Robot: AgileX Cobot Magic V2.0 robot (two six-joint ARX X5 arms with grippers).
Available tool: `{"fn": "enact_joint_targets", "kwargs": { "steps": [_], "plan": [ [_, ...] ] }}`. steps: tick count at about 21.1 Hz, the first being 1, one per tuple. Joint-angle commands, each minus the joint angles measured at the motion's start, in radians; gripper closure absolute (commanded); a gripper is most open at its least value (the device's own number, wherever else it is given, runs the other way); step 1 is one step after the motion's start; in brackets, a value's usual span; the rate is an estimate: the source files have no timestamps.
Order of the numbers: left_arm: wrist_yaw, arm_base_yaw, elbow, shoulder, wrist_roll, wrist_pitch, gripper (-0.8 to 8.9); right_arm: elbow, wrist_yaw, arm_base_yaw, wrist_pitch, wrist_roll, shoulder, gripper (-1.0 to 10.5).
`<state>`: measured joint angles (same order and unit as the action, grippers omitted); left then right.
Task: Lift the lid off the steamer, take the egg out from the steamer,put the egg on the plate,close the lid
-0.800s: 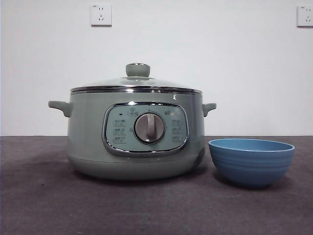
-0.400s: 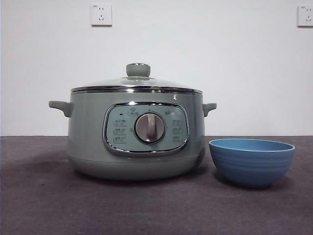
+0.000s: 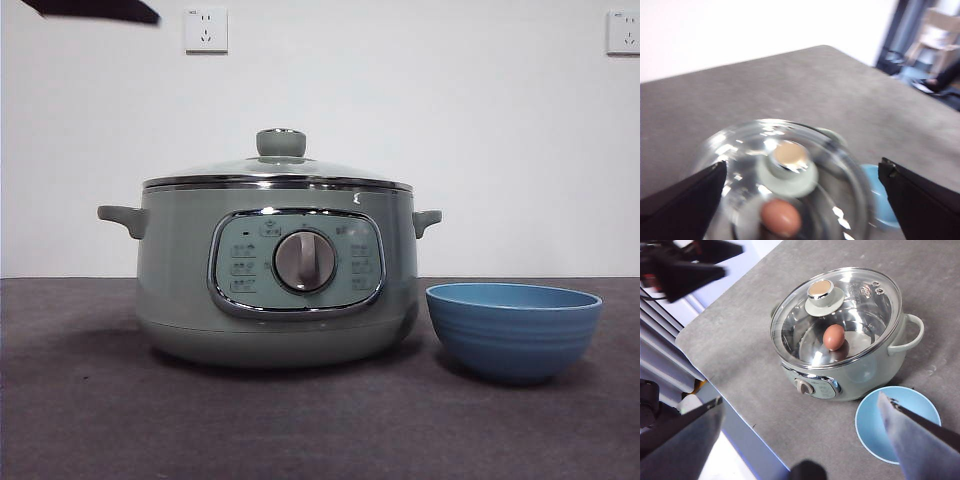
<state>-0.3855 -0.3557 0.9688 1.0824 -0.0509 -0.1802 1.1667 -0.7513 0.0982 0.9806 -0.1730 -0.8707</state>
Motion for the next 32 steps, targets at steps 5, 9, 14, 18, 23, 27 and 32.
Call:
{"fn": "enact_joint_targets", "kwargs": {
  "steps": [5, 9, 14, 18, 23, 27, 32],
  "plan": [
    [0.099, -0.071, 0.003, 0.203, 0.03, 0.193, 2.91, 0.0, -0.002, 0.002, 0.002, 0.0, -0.009, 4.0],
    [0.102, -0.098, 0.003, 0.314, 0.03, 0.289, 2.92, 0.0, -0.002, 0.002, 0.005, 0.0, -0.016, 4.1],
    [0.123, -0.119, 0.003, 0.396, 0.054, 0.346, 2.92, 0.0, -0.002, 0.002, 0.01, 0.0, -0.016, 4.1],
    [0.151, -0.132, 0.003, 0.418, 0.068, 0.359, 2.93, 0.0, -0.002, 0.002, 0.01, 0.0, -0.016, 4.1],
    [0.197, -0.148, 0.003, 0.456, 0.085, 0.35, 2.93, 0.0, -0.002, 0.002, 0.013, 0.0, -0.016, 4.1],
    [0.227, -0.169, 0.003, 0.461, 0.086, 0.356, 4.51, 0.0, -0.002, 0.002, 0.016, 0.0, -0.016, 4.1],
    [0.225, -0.174, 0.003, 0.461, 0.077, 0.367, 6.86, 0.0, -0.002, 0.002, 0.016, 0.0, -0.016, 4.1]
  ]
}}
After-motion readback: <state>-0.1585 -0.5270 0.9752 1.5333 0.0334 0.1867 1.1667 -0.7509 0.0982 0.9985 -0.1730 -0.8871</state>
